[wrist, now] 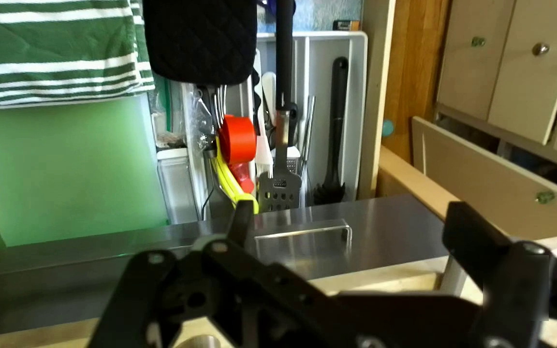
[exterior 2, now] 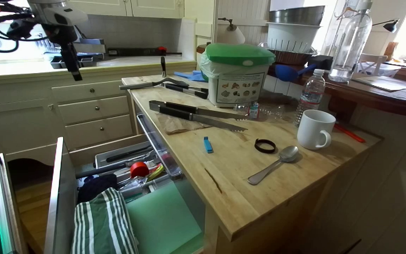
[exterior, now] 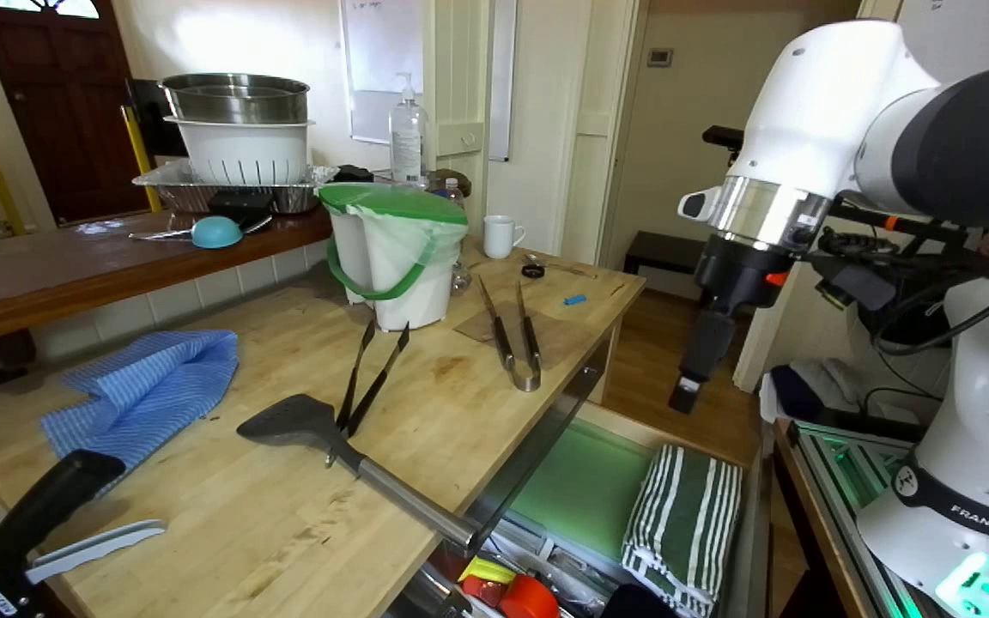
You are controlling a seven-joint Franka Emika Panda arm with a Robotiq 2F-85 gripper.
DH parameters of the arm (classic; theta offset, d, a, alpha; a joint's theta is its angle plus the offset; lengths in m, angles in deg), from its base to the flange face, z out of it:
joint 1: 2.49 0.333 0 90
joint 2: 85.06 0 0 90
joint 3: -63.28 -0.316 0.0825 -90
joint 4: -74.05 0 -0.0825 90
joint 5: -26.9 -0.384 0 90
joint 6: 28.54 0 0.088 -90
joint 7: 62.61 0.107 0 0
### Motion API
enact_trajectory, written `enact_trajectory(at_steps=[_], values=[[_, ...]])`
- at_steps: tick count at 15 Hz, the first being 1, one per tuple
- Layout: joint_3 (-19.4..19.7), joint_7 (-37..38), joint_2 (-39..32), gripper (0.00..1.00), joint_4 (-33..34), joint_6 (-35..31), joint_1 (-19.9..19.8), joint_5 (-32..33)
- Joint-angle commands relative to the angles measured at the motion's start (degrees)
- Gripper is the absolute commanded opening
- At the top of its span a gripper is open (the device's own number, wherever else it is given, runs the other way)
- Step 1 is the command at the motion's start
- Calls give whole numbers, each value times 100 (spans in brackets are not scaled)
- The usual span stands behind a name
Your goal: Take the spatula out of the drawer
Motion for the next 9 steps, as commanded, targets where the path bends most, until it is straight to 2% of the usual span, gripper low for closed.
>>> enact_trajectory(at_steps=[1,5,7,9], values=[[-521,796,-1114,100,1,-1192,-195,149],[-1154,1903,-2372,100,-38,-2184,-494,922],[-1144,2324,-3157,100,136,-2221,-594,1482],[-906,2777,-3862,100,335,-2194,-605,2038]])
